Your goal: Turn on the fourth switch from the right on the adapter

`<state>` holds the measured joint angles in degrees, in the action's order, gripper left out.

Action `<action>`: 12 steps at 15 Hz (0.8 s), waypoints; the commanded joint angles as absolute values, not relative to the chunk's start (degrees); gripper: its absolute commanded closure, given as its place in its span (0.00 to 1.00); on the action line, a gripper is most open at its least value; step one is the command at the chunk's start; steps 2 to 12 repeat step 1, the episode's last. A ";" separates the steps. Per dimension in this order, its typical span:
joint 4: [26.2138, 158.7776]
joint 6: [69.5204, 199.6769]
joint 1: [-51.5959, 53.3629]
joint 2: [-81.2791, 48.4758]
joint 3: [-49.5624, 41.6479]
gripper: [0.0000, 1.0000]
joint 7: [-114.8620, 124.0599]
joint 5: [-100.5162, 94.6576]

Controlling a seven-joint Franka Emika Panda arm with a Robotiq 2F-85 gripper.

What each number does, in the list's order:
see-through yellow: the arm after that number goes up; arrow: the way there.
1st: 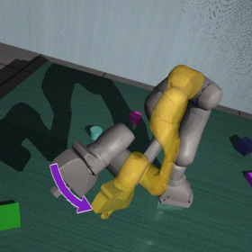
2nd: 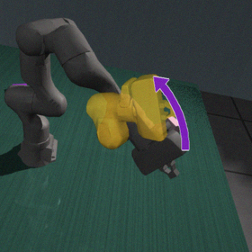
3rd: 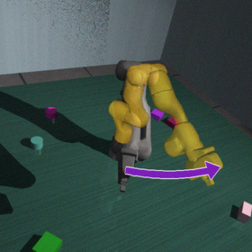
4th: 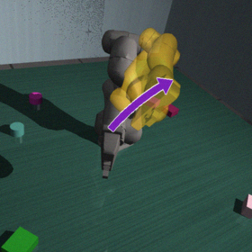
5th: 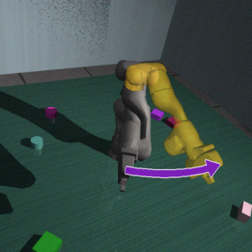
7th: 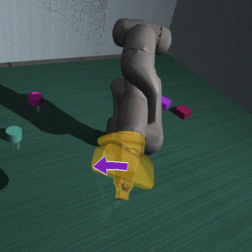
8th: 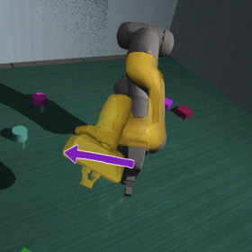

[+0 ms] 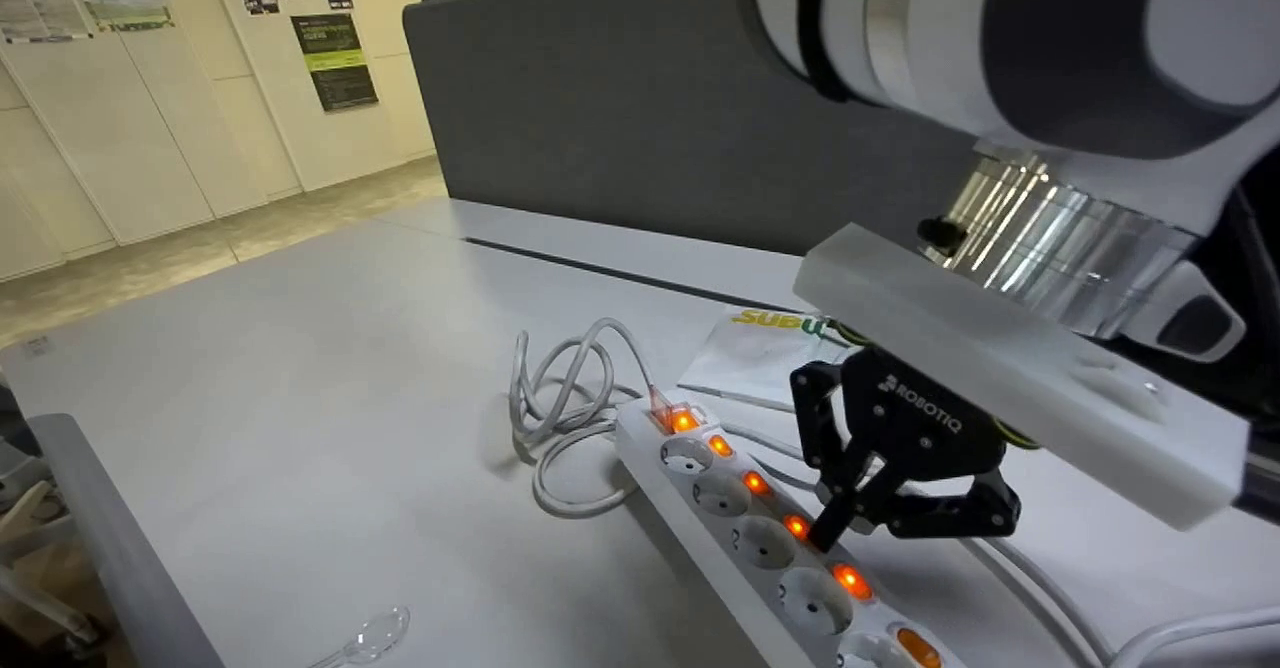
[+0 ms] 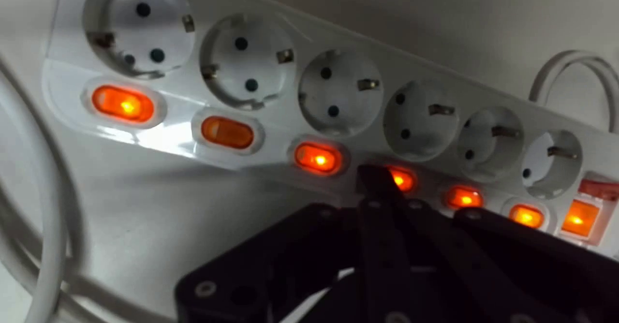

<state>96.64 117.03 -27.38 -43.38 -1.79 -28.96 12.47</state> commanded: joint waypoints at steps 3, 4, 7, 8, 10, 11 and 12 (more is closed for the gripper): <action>91.36 110.30 -27.68 -47.35 -2.58 1.00 -28.44 12.46; 91.36 110.30 -27.68 -47.35 -2.58 1.00 -28.44 12.46; 91.36 110.30 -27.68 -47.35 -2.58 1.00 -28.44 12.46; 91.36 110.30 -27.68 -47.35 -2.58 1.00 -28.44 12.46; 91.36 110.30 -27.68 -47.35 -2.58 1.00 -28.44 12.46; 91.36 110.30 -27.68 -47.35 -2.58 1.00 -28.44 12.46; 91.36 110.30 -27.68 -47.35 -2.58 1.00 -28.44 12.46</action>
